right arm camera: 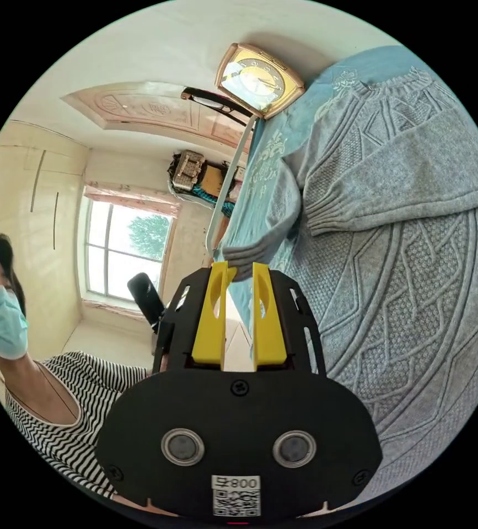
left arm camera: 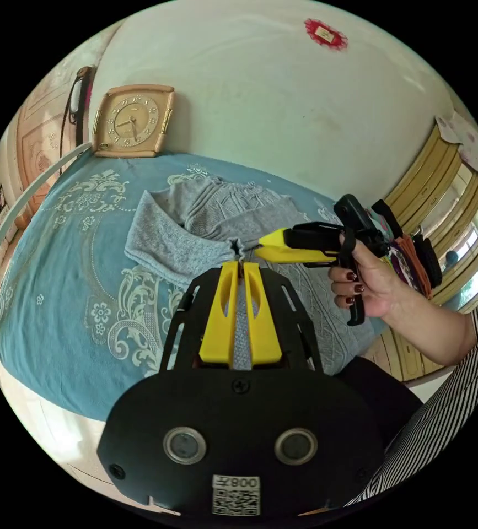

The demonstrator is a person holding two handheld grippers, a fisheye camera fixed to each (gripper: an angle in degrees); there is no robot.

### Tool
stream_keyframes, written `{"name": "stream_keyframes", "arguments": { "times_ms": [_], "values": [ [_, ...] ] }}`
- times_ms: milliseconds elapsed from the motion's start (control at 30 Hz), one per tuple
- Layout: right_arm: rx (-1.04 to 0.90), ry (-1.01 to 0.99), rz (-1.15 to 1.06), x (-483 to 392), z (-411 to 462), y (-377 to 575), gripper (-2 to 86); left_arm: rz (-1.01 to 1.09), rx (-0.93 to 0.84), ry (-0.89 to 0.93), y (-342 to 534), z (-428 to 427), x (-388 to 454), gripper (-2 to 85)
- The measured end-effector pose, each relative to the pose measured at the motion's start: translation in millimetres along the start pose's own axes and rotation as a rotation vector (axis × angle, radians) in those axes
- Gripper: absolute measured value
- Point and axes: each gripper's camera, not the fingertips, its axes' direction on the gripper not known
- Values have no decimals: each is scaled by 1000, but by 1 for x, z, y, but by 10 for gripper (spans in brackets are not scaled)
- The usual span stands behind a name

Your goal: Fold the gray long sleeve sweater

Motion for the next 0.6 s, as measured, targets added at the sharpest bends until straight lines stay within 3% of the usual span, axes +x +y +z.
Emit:
{"name": "stream_keyframes", "arguments": {
  "times_ms": [233, 367, 467, 600],
  "values": [
    [-21, -101, 221, 69, -3, -24, 97, 250, -85, -133, -5, 53, 74, 23],
    [-63, -140, 285, 97, 3, -32, 65, 256, -121, -108, -4, 77, 76, 26],
    [-95, -170, 272, 108, 3, -42, 39, 85, -67, -67, 4, 75, 46, 39],
    [-107, -138, 219, 107, -8, -58, 26, -331, 41, 271, 35, 93, -43, 73]
  ]
}}
